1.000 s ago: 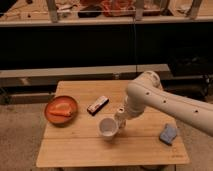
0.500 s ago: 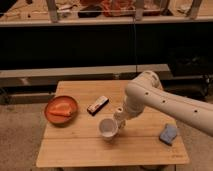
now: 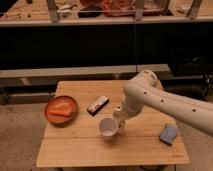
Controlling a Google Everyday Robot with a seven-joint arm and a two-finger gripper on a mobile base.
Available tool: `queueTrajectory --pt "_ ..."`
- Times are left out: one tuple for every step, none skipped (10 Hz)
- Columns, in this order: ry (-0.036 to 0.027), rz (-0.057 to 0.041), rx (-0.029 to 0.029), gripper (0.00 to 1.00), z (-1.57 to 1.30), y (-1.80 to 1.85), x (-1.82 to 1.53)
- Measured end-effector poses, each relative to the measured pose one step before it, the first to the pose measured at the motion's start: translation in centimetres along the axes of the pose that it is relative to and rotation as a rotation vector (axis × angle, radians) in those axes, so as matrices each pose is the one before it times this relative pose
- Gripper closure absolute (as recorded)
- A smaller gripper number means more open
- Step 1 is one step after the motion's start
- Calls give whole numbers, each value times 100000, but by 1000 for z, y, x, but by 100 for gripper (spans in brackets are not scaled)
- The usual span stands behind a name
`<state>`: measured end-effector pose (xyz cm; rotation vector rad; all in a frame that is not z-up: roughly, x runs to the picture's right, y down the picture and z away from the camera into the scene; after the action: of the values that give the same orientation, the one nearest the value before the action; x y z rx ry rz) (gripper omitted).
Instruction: Knock the bottle over
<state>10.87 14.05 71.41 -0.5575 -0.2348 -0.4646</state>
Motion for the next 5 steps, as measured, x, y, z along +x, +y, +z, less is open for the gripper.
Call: queueTrajectory --pt "-6 -360 80 100 -30 -14 36" --pt "-76 -609 88 100 -28 -78 -71" --pt "-288 -775 11 100 65 -114 -127" --pt "-144 -826 98 100 -10 -139 -83" --pt "-193 -598 25 100 15 -53 -32"
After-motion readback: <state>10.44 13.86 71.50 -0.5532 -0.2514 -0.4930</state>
